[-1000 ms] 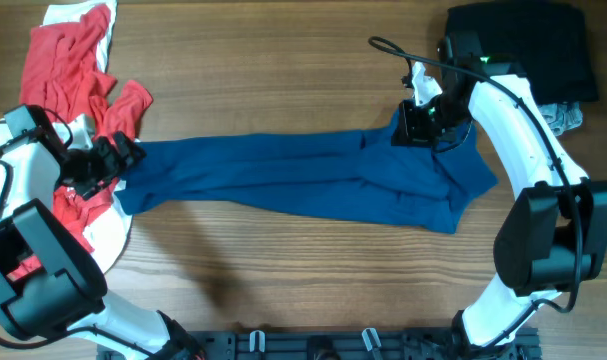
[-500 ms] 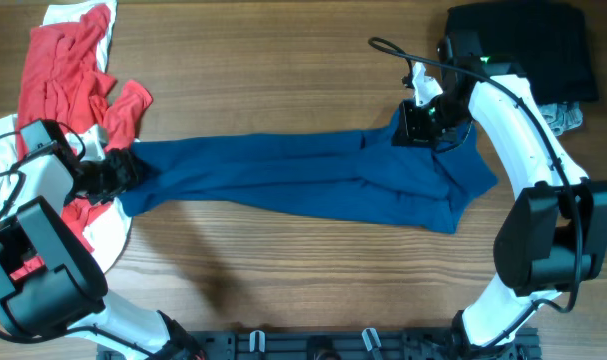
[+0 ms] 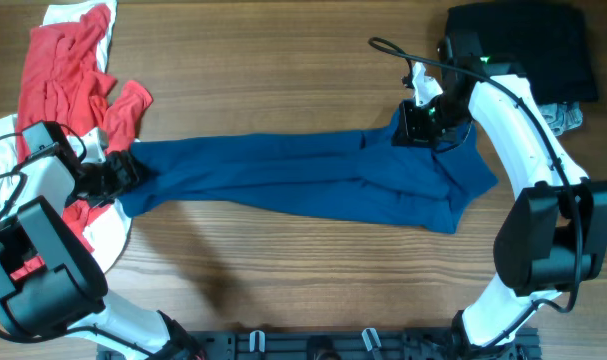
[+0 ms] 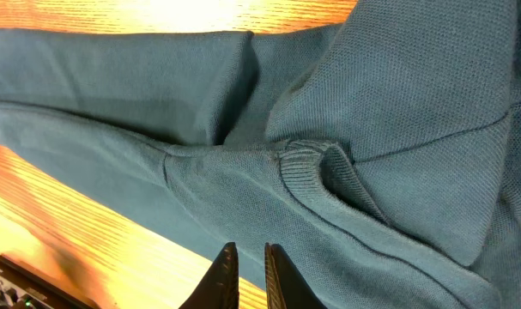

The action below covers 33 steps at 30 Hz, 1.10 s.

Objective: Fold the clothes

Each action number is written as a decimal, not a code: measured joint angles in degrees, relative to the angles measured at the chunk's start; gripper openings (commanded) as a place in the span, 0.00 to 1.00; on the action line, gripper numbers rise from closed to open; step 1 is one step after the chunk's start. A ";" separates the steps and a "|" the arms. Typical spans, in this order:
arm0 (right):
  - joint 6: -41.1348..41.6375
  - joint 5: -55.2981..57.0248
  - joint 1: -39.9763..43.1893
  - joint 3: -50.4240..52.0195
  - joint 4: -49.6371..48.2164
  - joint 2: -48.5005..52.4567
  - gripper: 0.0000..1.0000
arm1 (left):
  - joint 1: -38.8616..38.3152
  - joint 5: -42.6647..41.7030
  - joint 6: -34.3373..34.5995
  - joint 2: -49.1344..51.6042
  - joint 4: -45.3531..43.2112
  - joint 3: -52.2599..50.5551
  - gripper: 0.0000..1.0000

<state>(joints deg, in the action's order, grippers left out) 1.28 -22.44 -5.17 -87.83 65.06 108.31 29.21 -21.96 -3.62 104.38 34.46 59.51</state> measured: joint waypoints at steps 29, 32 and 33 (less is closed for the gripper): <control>0.02 1.07 0.00 0.00 0.17 0.00 0.13 | -16.04 -8.74 4.24 0.02 -3.06 0.00 0.04; 0.04 1.07 0.00 0.00 0.24 0.00 0.13 | -17.59 -8.55 4.85 0.02 -3.34 0.00 0.14; 0.04 1.07 0.00 0.00 0.24 0.00 0.13 | -17.66 -8.39 4.94 0.02 -3.37 0.00 0.20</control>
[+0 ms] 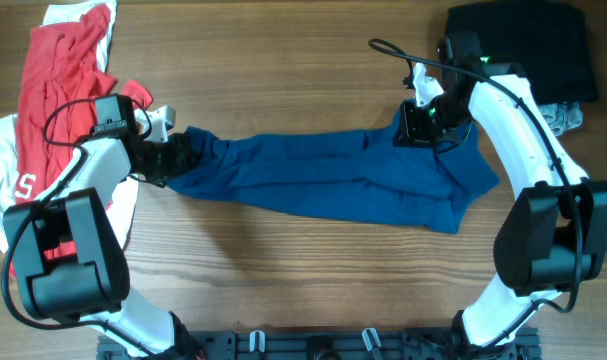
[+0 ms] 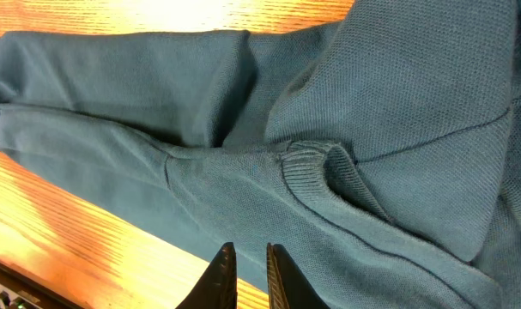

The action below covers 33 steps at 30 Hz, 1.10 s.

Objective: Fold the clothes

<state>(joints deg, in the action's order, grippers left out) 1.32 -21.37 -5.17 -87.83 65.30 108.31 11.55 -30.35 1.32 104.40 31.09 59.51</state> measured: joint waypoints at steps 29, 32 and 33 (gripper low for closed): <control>3.21 0.02 0.00 0.04 0.15 0.00 0.25 | 7.56 4.07 -23.12 7.58 5.46 7.30 0.04; 3.23 0.00 0.00 0.07 0.11 0.00 0.22 | 7.58 3.32 -21.35 7.78 6.56 7.50 0.04; 3.63 0.00 0.00 0.07 0.22 0.00 0.21 | 7.58 3.48 -20.70 7.78 7.78 7.89 0.04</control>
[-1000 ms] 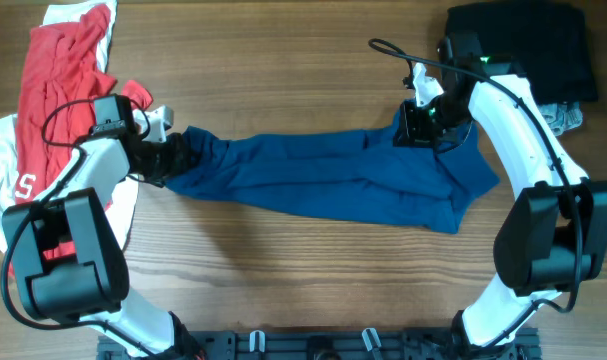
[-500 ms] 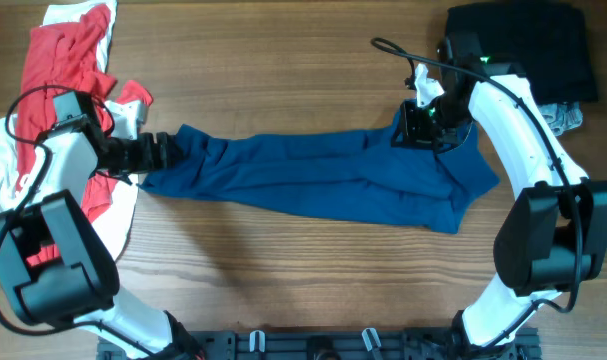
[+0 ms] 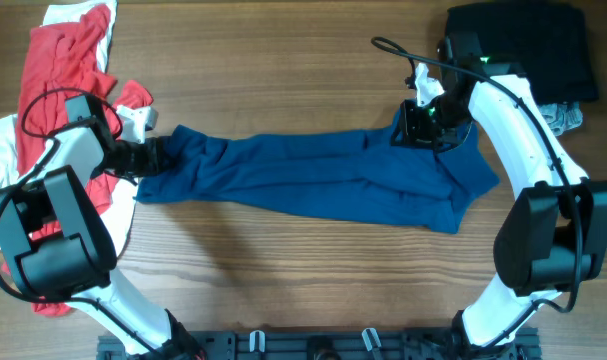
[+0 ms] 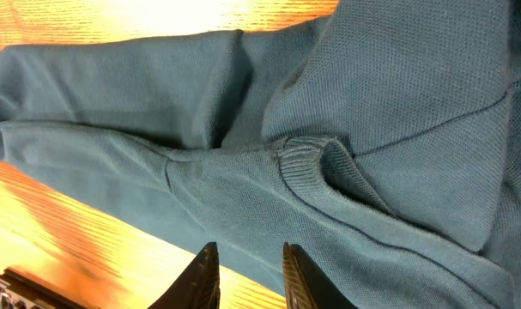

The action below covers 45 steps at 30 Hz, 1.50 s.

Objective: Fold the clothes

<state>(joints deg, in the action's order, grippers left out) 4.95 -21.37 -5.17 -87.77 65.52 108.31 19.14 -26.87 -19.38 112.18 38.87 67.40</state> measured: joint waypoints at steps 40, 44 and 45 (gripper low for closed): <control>9.99 -5.70 0.00 15.32 -14.27 0.00 0.12 | -29.83 4.57 20.11 -12.35 7.17 5.90 0.75; 9.97 -5.86 0.00 15.32 -14.38 0.00 0.11 | -34.56 4.55 20.79 -9.31 4.11 5.90 1.00; 9.97 -5.86 0.00 15.32 -14.36 0.00 0.10 | -35.26 4.55 20.98 -9.07 3.65 5.90 1.00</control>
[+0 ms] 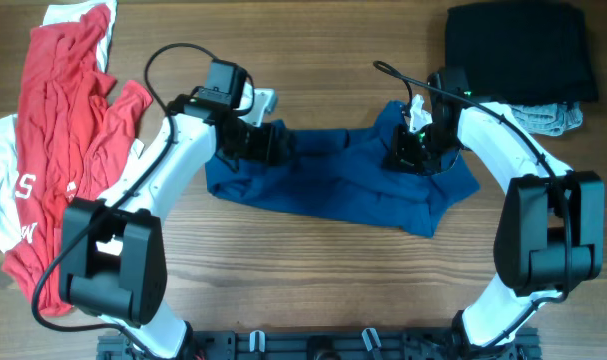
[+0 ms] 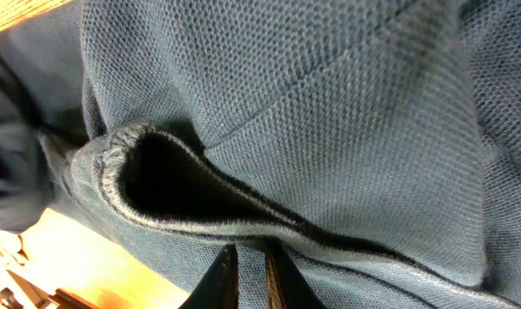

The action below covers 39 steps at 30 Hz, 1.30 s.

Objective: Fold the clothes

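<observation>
A blue long garment (image 1: 333, 185) lies across the middle of the table, its left end bunched up. My left gripper (image 1: 265, 142) sits at that bunched end with fabric gathered round its fingers, apparently shut on it. My right gripper (image 1: 408, 155) is down on the garment's right part. In the right wrist view, the right gripper (image 2: 250, 276) has its two dark fingers (image 2: 226, 273) close together with a fold of blue knit pinched between them, just below an open ribbed cuff (image 2: 148, 176).
A heap of red clothes (image 1: 63, 90) and a white shirt (image 1: 1, 190) lie at the far left. At the back right is a folded black garment (image 1: 518, 45), with a grey cloth (image 1: 555, 118) just in front of it. Bare wooden tabletop (image 1: 303, 290) lies in front.
My left gripper has moved well to the right with the garment's left end, so the garment now lies much shorter. The right gripper's jaws, apart before, are now shut on fabric by the cuff.
First the garment lay stretched out, my left gripper at its far left end by the red clothes and my right gripper shut over its right part. The left end then shifted slightly right, then back. The right jaws stood apart. Now both grippers hold the garment, its left end brought toward the middle.
</observation>
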Each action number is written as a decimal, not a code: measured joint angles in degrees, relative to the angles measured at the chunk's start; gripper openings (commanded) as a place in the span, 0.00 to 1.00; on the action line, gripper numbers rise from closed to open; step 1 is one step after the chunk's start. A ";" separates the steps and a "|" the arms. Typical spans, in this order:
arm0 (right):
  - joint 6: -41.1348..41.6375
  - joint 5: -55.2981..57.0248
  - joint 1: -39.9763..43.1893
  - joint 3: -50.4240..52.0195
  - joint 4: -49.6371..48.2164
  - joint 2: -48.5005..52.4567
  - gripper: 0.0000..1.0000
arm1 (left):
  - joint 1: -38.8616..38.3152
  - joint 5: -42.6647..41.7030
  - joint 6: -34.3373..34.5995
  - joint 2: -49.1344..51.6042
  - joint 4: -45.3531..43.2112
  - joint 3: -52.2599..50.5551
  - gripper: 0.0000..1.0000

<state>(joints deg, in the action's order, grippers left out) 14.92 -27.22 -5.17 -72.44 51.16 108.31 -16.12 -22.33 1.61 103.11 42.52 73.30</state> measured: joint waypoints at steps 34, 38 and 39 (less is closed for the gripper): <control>-12.68 15.65 14.08 -3.37 1.73 -2.12 0.95 | 11.80 6.97 1.29 -7.13 9.29 2.67 1.00; -14.99 16.20 15.23 -3.37 0.87 -0.52 0.93 | 11.87 10.58 1.29 -7.13 10.08 2.67 1.00; -15.13 16.35 15.47 -3.37 0.83 0.24 0.93 | 11.87 11.02 1.29 -7.13 10.19 2.67 1.00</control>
<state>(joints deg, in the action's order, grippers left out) -0.21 -10.87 10.31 -75.81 51.99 108.55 -4.25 -11.31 2.90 95.98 52.71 75.96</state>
